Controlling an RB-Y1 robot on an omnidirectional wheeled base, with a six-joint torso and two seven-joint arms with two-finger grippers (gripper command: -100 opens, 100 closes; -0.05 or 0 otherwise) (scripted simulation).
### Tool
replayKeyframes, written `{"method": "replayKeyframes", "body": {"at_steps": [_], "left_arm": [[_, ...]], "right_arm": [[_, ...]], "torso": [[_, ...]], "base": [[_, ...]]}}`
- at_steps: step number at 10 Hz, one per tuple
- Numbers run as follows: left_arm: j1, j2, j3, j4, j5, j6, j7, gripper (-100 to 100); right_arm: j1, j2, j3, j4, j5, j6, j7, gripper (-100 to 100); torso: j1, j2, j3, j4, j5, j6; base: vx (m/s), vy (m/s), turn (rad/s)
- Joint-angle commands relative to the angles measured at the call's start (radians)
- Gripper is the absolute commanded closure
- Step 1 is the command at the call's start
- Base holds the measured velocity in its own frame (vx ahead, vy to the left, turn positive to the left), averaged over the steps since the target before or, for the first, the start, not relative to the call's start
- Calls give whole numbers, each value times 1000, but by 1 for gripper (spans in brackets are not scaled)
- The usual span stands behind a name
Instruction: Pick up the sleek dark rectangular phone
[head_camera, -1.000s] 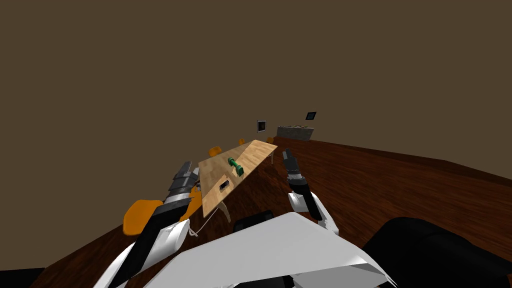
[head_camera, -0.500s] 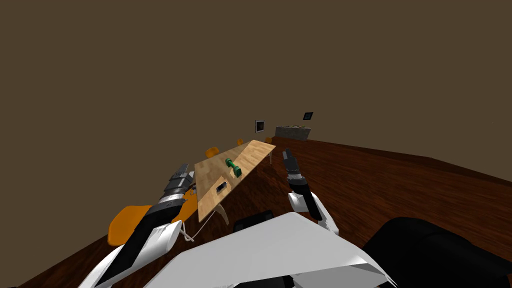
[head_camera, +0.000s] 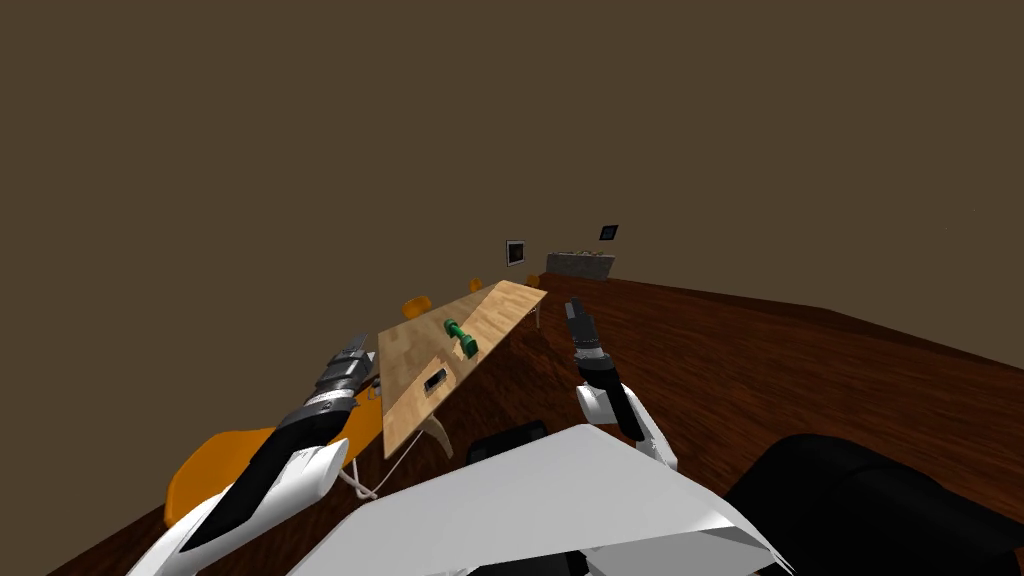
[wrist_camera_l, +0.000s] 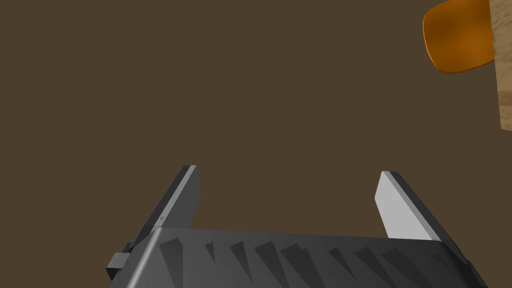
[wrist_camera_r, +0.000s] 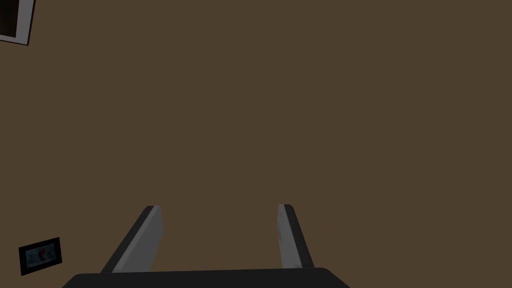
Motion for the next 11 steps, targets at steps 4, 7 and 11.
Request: {"method": "replayKeyframes", "body": {"at_steps": [4,7,11], "left_arm": [[-40,28,80,90,14,146,5,-100],[-56,39,114,124,22,213,9,-100],[-72,49,146,159,31,305,14,-100]], "right_arm": [[0,0,0,0,0,0,0,0],[0,0,0,0,0,0,0,0],[0,0,0,0,0,0,0,0]], "torso": [[0,0,0,0,0,0],[1,1,0,0,0,0],[0,0,0,0,0,0]], "base": [[25,-27,-66],[21,-21,-45],[24,-22,-52]]}}
